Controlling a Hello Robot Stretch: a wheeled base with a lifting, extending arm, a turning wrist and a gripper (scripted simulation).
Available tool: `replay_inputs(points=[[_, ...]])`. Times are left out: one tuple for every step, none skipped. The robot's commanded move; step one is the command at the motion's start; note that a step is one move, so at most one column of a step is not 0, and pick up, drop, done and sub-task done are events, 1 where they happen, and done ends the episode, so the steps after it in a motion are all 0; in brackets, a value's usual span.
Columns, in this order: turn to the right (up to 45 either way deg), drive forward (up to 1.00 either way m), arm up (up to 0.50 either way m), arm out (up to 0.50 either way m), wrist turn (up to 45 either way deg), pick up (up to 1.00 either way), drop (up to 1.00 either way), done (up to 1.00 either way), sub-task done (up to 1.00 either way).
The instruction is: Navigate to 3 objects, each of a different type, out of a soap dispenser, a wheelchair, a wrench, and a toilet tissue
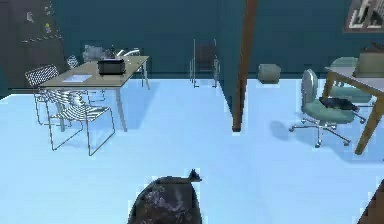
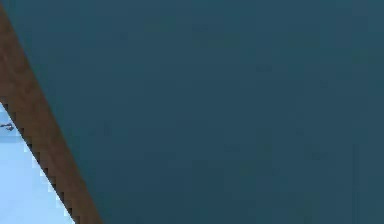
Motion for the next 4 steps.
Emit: replay_inputs(points=[[-45.0,0.00,0.00,0.00,0.0,0.00,0.00,0.00,0.00],[-18.0,0.00,0.00,0.00,0.0,0.00,0.00,0.00,0.00],[0.0,0.65,0.00,0.00,0.0,0.00,0.00,0.00,0.00],[12.0,0.00,0.00,0.00,0.0,0.00,0.00,0.00,0.00]])
